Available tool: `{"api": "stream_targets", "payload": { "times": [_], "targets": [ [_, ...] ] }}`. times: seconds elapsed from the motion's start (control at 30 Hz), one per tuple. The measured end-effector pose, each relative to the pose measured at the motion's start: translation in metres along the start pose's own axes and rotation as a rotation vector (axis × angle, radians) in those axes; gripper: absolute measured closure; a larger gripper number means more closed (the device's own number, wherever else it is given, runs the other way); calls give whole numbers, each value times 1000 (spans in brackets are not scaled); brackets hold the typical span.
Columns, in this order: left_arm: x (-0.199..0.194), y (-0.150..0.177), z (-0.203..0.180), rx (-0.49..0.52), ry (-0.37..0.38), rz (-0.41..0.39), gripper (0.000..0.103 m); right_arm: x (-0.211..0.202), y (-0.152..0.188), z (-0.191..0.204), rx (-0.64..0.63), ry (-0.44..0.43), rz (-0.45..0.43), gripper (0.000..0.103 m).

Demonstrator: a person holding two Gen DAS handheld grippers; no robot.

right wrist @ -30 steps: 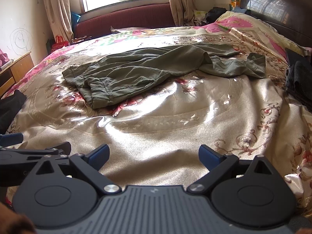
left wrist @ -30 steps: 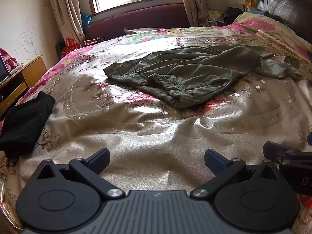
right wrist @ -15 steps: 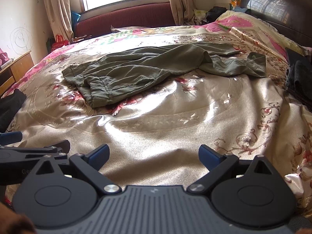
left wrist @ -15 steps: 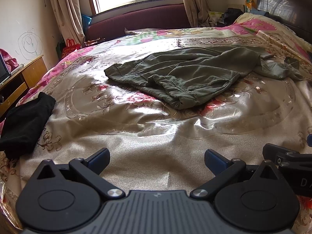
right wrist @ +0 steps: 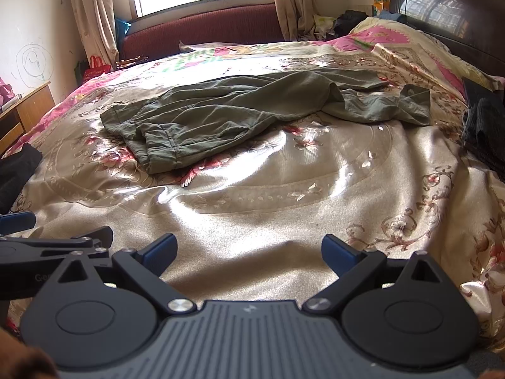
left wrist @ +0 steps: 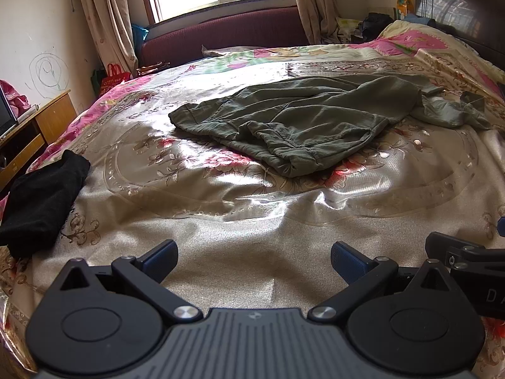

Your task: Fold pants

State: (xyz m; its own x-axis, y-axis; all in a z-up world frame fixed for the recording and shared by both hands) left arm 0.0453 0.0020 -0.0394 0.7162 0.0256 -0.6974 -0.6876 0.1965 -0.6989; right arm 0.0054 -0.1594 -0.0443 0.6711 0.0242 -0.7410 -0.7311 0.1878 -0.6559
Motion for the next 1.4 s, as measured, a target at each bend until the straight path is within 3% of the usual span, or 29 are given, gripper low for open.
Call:
{"api": "stream_targets", "payload": {
  "times": [0.47,0.9,1.17,1.4],
  "targets": [
    [0,0,-1,14,-14,-2,0,1,0,-1,1,0,1,5],
    [10,-2,-11,6,44,31,0,7,0,-9,24,16,19,5],
    [26,-23,-28,113,65,-17,0,12,-14,-19,43,29,6,5],
    [51,-48,-48,229,85,-117,0,29,-42,-29,34,36,-15,5]
  ]
}}
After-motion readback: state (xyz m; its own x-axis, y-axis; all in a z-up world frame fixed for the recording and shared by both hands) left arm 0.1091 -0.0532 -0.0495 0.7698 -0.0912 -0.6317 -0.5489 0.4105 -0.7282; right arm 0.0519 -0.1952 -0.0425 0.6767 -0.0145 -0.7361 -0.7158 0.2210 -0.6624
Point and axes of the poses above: each gripper's, at about its wrist camera, not at the fingertips, and x roughly the way its jaws point, z to its left, y to its underside, the point moved 6 cm from there along x, roughly the way its jaws point, and after that the axes turned 4 degrees about z, right-handed, at the moved point
